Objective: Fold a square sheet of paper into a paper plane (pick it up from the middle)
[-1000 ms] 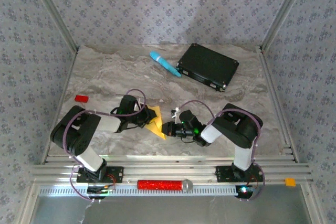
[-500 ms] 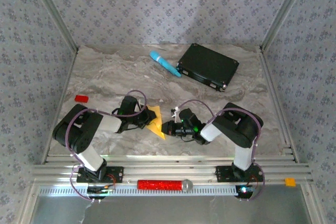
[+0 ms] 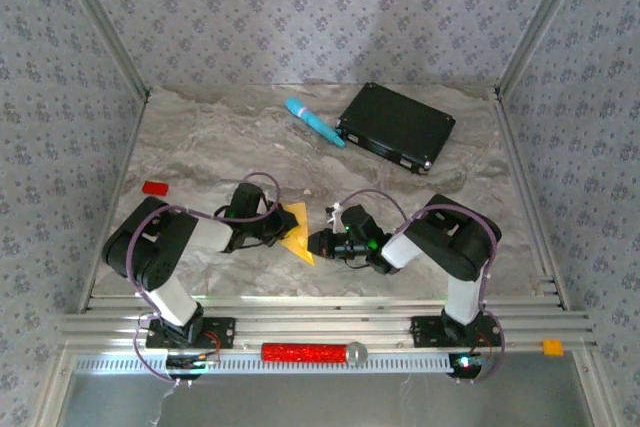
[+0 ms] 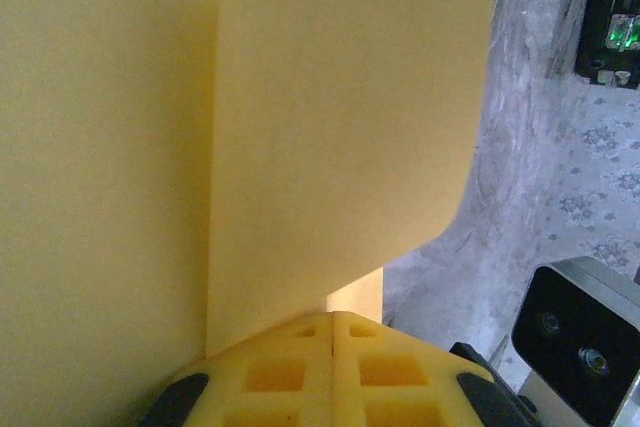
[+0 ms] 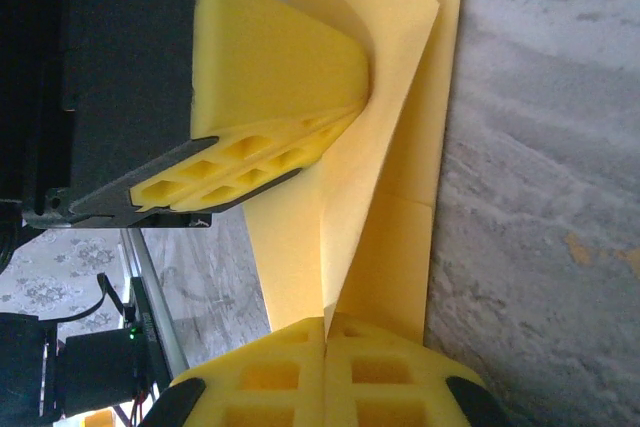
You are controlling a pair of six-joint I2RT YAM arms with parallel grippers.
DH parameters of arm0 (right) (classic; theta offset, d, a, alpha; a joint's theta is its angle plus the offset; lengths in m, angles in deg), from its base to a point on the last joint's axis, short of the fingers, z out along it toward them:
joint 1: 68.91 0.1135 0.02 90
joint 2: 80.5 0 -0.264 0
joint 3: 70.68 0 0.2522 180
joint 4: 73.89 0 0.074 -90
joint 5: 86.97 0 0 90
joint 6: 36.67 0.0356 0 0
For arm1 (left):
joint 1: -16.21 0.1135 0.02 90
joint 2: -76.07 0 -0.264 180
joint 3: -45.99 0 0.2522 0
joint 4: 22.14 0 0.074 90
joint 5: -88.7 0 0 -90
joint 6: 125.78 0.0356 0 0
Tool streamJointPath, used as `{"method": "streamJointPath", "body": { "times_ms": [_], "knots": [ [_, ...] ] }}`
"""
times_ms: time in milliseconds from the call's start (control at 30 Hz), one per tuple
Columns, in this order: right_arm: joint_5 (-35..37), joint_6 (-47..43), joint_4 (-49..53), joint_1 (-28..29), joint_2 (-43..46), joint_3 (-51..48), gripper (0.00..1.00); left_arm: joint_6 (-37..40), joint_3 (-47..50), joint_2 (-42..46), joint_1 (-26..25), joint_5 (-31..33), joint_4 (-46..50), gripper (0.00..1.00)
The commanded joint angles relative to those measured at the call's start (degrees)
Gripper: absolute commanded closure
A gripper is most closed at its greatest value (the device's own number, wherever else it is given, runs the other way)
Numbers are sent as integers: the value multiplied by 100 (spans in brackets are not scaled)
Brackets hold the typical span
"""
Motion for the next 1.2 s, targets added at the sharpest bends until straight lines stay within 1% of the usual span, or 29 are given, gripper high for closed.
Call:
{"method": "streamJointPath", "body": {
  "times_ms": [0,200,400,467,633,800,900,1033,1100,1167],
  "knots": [
    [-11,50,883,105,-382,-24,100,243,-145,-136,-30,20,464,94],
    [-17,73,866,102,-371,-32,100,533,-362,-223,-45,9,1055,94],
    [-89,143,892,91,-305,5,100,621,-352,-355,-52,78,1286,95],
    [-135,152,915,94,-220,29,97,674,-345,-364,-50,112,1370,95],
    [-172,49,1331,99,156,69,86,711,-340,-388,-53,115,1371,95],
    [-311,-95,1842,133,346,149,82,704,-367,-426,-62,88,1313,95],
    [-307,-62,1935,155,386,97,82,689,-353,-433,-62,79,1273,95],
    [-273,-104,2233,209,430,135,84,659,-329,-443,-75,71,1218,95],
    [-217,-105,2352,237,456,108,86,659,-326,-434,-67,71,1210,95],
    [-162,-80,2408,246,498,59,92,651,-326,-427,-67,73,1206,95]
  ]
}}
